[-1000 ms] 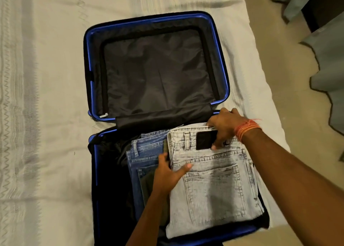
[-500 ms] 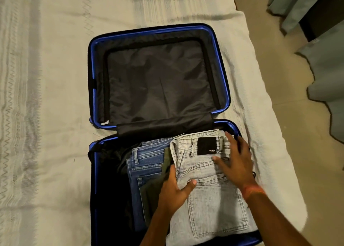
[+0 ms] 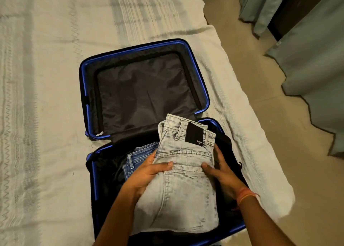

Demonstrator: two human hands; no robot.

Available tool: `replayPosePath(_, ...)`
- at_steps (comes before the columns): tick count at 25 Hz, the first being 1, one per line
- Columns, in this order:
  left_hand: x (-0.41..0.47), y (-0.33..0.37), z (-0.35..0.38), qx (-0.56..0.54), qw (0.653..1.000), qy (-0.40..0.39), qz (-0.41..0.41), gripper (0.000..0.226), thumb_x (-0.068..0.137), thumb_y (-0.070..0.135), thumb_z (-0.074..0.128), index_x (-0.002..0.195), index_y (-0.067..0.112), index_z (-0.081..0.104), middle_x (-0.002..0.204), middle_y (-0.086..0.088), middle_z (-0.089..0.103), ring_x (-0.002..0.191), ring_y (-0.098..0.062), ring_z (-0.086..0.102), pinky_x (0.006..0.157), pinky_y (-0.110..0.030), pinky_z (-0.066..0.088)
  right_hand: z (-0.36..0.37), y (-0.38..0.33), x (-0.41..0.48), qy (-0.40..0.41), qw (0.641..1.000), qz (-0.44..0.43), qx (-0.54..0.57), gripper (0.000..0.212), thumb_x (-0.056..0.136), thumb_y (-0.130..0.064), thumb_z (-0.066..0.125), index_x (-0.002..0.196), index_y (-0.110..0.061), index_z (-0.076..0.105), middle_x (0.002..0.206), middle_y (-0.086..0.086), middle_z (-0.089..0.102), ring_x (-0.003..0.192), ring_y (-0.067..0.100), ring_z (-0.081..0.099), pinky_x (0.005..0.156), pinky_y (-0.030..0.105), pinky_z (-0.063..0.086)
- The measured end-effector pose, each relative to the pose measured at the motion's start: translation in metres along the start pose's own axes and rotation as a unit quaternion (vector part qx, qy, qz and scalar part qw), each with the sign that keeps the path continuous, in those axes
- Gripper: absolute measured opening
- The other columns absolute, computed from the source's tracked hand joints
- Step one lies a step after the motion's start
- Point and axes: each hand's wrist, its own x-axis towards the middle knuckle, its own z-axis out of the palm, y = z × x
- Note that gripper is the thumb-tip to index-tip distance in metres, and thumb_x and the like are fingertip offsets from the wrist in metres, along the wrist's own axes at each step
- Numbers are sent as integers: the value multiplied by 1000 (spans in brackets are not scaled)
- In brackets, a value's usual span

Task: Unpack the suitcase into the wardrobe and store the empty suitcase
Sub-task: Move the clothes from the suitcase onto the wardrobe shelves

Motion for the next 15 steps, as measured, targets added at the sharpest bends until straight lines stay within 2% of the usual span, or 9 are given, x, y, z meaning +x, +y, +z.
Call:
replayPosePath(3, -31, 8, 2, 5, 999, -53, -7, 77, 62, 1, 77, 133, 11, 47, 123, -22, 62, 111, -41, 61, 90, -54, 51, 9, -8, -13, -61, 976, 61, 200, 119, 32, -39, 98, 138, -21, 45, 122, 11, 66, 105, 29, 66, 84, 46, 55)
replayPosePath(4, -42, 9, 5, -4, 998, -68, -9, 85, 56, 2, 83, 133, 11, 47, 125, -23, 61, 111, -42, 60, 86, -52, 54, 13, -12, -21, -72, 965, 70, 241, 113, 25, -34, 99, 127, -14, 55, 109, 15, 70, 94, 32, 69, 72, 46, 58)
replayPosePath(6, -57, 7, 10, -28, 996, -87, -4, 96, 43, 5, 92, 130, 9, 51, 124, -25, 60, 108, -43, 61, 80, -50, 56, 19, -23, -35, -52, 959, 51, 275, 94, 14, -34, 98, 102, -15, 72, 91, 15, 74, 78, 30, 72, 57, 41, 58)
replayPosePath(7, -60, 6, 10, -43, 996, -83, -1, 97, 38, 6, 94, 126, 8, 55, 122, -26, 61, 105, -43, 63, 78, -50, 57, 19, -27, -39, -36, 961, 33, 271, 86, 15, -37, 98, 96, -16, 76, 90, 13, 74, 78, 28, 72, 60, 42, 59)
replayPosePath(8, -62, 8, 11, -52, 996, -75, 8, 94, 36, 6, 95, 123, 9, 58, 120, -26, 62, 102, -43, 64, 76, -50, 57, 19, -31, -40, -25, 965, 19, 261, 85, 25, -39, 98, 104, -18, 75, 100, 12, 73, 87, 28, 72, 71, 44, 59)
replayPosePath(10, -59, 14, 4, -9, 998, -40, 41, 86, 47, 5, 90, 126, 14, 56, 121, -21, 63, 104, -39, 64, 82, -49, 56, 18, -39, -42, -5, 977, -24, 212, 89, 61, -35, 88, 140, -28, 47, 133, 4, 58, 114, 23, 62, 97, 45, 50)
replayPosePath(12, -54, 24, -1, 134, 987, 20, 90, 86, 68, 2, 80, 141, 25, 40, 126, -7, 63, 108, -25, 64, 87, -38, 55, 15, -47, -45, 55, 987, -100, 111, 86, 81, -14, 70, 146, -45, 23, 141, -16, 48, 122, 6, 54, 97, 31, 49)
replayPosePath(13, -50, 26, -4, 192, 974, 46, 115, 90, 74, 0, 76, 144, 34, 30, 127, 2, 61, 107, -13, 64, 86, -29, 54, 15, -51, -51, 61, 989, -131, 43, 86, 84, -8, 66, 145, -49, 22, 140, -22, 46, 123, -1, 51, 95, 23, 47)
replayPosePath(15, -47, 29, -5, 250, 954, 61, 153, 91, 82, 0, 69, 139, 51, 20, 126, 16, 56, 105, 1, 61, 85, -22, 53, 22, -58, -68, 42, 979, -156, -128, 84, 80, -16, 74, 141, -51, 29, 149, -23, 30, 136, -4, 31, 105, 17, 33)
